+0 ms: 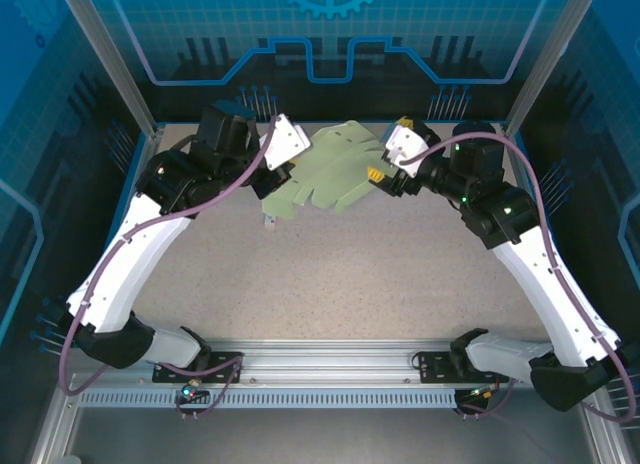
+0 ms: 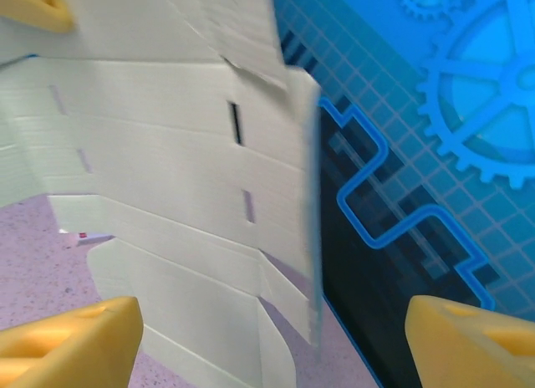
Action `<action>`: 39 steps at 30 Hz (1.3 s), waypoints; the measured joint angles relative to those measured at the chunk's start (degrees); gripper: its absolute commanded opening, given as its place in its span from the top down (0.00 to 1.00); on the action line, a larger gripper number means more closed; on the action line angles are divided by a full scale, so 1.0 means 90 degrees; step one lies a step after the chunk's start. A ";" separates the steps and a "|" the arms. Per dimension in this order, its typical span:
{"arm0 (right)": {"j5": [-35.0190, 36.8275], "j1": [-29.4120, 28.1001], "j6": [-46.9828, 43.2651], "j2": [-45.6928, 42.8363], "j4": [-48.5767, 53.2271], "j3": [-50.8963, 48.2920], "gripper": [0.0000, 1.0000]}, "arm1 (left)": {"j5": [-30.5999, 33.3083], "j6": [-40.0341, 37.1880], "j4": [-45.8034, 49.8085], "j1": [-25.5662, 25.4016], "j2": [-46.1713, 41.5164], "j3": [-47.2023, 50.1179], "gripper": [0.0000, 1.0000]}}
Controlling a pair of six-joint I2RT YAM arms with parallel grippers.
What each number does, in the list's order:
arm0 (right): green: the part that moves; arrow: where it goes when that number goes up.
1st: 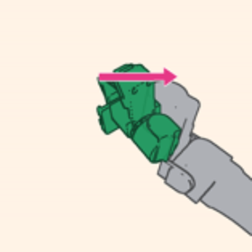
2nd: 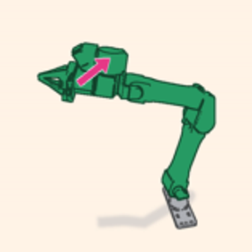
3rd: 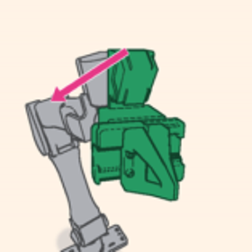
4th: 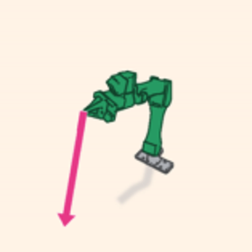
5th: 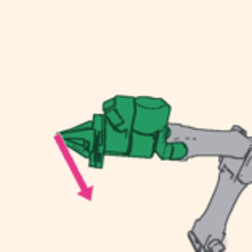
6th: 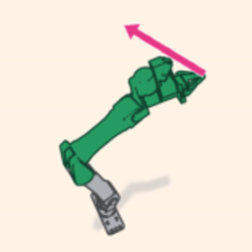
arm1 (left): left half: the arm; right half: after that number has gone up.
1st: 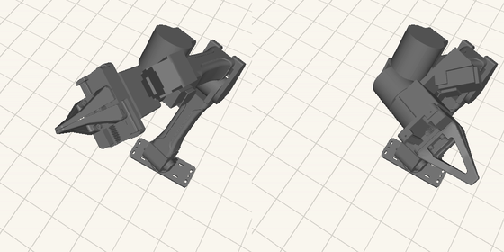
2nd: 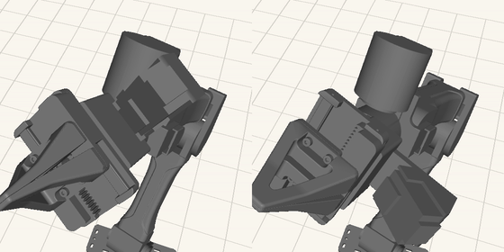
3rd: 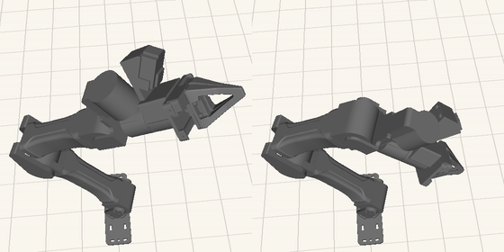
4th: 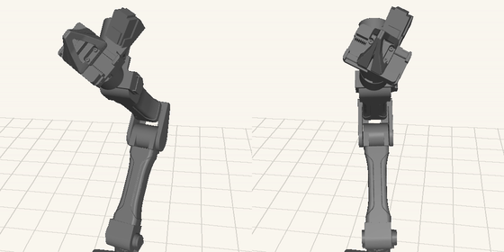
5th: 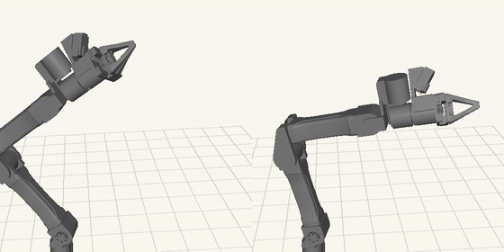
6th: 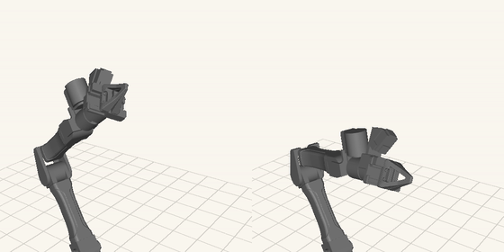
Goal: Fold the paper box
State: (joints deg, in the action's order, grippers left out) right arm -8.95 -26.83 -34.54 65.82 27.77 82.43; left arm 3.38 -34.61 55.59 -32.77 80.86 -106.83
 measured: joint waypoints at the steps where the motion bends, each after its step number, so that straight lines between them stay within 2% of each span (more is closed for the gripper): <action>1: 0.0019 -0.0129 -0.0087 -0.0005 0.0073 0.0058 0.16 | 0.0090 -0.0078 0.0070 -0.0032 0.0039 -0.0066 1.00; 8: 0.0039 -0.0585 -0.0597 0.0182 0.0520 0.0840 0.16 | 0.0384 -0.0687 0.0372 -0.0323 0.0180 -0.0172 1.00; 16: -0.0408 -0.0714 -0.0835 0.1098 0.1098 0.1921 0.23 | 0.0539 -0.1163 0.0459 -0.0583 0.0274 -0.0253 1.00; 19: -0.0566 -0.0758 -0.0852 0.1462 0.1341 0.2127 0.31 | 0.0559 -0.1239 0.0461 -0.0663 0.0291 -0.0257 1.00; 25: -0.0583 -0.0767 -0.0886 0.1894 0.1804 0.2404 0.60 | 0.0639 -0.1389 0.0459 -0.0695 0.0311 -0.0257 1.00; 33: -0.1083 -0.0469 -0.0954 0.2064 0.2317 0.2681 0.90 | 0.0670 -0.1535 0.0372 -0.0716 0.0311 -0.0245 0.97; 36: -0.1341 -0.0335 -0.0998 0.2072 0.2450 0.2684 0.96 | 0.0697 -0.1537 0.0233 -0.0716 0.0311 -0.0153 0.92; 39: -0.1545 -0.0165 -0.0984 0.2069 0.2511 0.2642 0.99 | 0.0673 -0.1518 -0.0056 -0.0716 0.0274 0.0066 0.73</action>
State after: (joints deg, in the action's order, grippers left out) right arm -22.85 -28.32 -43.40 84.44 50.37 106.21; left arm 9.43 -48.27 55.09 -39.22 83.33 -106.24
